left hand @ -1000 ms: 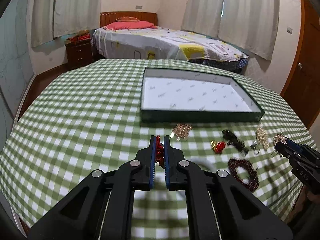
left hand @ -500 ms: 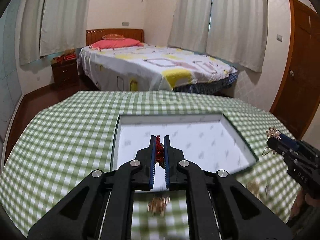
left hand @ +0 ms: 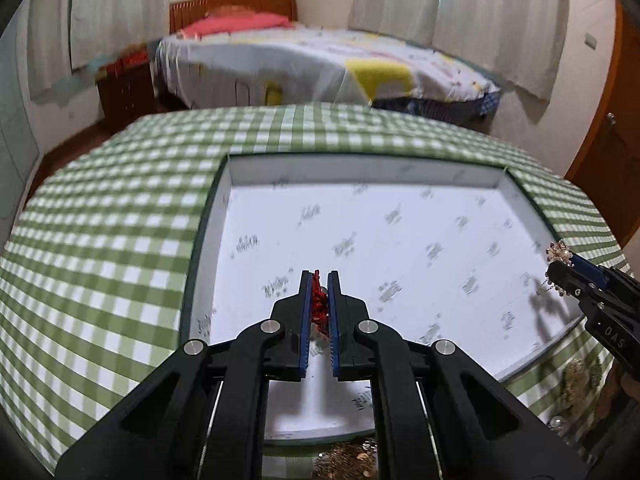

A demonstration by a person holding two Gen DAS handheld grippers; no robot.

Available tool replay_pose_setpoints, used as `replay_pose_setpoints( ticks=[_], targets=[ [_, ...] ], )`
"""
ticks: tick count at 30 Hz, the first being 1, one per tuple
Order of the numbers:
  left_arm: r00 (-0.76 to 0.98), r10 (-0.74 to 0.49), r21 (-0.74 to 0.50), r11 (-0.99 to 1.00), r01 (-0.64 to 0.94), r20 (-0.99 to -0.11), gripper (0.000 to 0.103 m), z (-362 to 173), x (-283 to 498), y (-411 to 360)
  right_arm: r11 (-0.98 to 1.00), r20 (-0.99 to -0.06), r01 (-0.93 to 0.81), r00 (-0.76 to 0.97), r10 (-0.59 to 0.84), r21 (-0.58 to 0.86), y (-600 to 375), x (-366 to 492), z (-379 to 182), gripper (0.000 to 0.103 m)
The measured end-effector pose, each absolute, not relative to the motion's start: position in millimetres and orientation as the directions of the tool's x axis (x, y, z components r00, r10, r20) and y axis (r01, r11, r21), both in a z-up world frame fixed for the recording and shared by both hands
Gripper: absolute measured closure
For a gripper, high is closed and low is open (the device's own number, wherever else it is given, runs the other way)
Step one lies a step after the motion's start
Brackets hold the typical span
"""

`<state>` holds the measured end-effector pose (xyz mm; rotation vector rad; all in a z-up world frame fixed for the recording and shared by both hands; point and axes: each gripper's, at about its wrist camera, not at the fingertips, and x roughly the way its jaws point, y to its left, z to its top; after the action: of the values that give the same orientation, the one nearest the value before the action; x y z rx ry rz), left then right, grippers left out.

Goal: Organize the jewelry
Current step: 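Carry the red tassel and pearl brooch into the green box and release both, then move both tools back over the remaining jewelry on the table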

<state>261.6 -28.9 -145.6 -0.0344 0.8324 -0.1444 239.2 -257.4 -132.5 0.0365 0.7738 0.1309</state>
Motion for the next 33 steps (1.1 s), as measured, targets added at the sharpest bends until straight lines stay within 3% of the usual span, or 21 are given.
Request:
replay_pose_setpoints(
  ticks=[5, 9, 14, 17, 33],
  targets=[
    [0.654, -0.135, -0.083, 0.99, 0.11, -0.744, 0.091, -150, 270, -27, 0.99, -0.731, -0.096, 0.668, 0.138, 0.1, -262, 245, -142, 0.071],
    [0.625, -0.15, -0.113, 0.989, 0.098, -0.767, 0.075, -156, 279, -26, 0.989, -0.732, -0.1, 0.665, 0.149, 0.11, -264, 245, -142, 0.066],
    [0.623, -0.156, -0.116, 0.988, 0.105, -0.766, 0.064, -159, 277, -28, 0.989, -0.717, -0.117, 0.681, 0.15, 0.095, -260, 242, -137, 0.051],
    [0.642, -0.155, -0.104, 0.988, 0.117, -0.751, 0.046, -154, 272, -32, 0.988, -0.704, -0.114, 0.693, 0.155, 0.105, -262, 237, -131, 0.051],
    [0.734, -0.113, -0.065, 0.993, 0.094, -0.67, 0.039, -118, 164, -23, 0.99, -0.615, -0.093, 0.776, 0.139, 0.107, -251, 142, -97, 0.047]
  ],
)
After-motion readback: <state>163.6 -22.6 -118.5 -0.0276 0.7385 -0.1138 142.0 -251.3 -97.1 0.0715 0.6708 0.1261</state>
